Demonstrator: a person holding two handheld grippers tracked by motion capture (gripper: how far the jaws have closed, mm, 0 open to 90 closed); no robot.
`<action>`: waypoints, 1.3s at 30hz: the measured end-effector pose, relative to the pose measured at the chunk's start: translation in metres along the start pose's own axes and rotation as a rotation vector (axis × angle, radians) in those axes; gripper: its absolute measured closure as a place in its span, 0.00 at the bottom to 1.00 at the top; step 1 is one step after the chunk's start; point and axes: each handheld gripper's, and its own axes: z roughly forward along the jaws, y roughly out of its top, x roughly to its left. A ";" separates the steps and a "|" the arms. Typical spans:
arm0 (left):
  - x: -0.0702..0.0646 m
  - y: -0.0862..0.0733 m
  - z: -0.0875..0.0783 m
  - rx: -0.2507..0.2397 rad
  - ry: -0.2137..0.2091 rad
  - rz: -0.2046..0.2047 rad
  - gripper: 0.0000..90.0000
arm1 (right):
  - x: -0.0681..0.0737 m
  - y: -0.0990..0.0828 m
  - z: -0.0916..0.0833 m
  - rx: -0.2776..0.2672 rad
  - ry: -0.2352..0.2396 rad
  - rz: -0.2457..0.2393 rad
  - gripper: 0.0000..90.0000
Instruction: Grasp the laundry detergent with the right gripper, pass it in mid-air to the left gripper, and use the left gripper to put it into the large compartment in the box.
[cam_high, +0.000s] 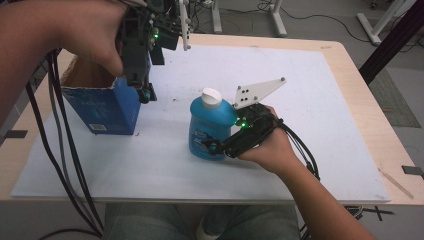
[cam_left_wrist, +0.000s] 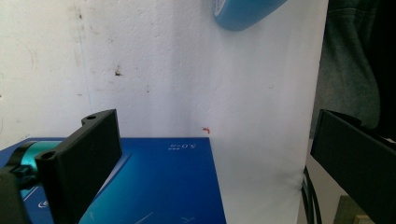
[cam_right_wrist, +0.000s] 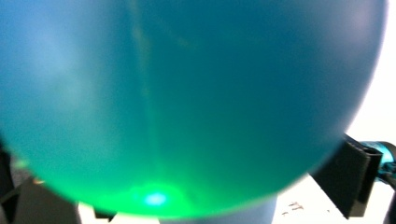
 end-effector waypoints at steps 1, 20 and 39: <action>0.000 0.000 0.000 0.000 0.000 0.000 0.02 | 0.000 0.000 0.000 0.000 0.000 0.000 0.17; 0.000 0.000 0.001 0.007 0.002 -0.006 0.02 | 0.000 -0.001 0.004 -0.007 -0.001 -0.018 0.32; 0.002 0.000 0.003 0.010 -0.001 -0.009 0.02 | 0.001 -0.003 0.006 -0.027 0.012 -0.031 0.41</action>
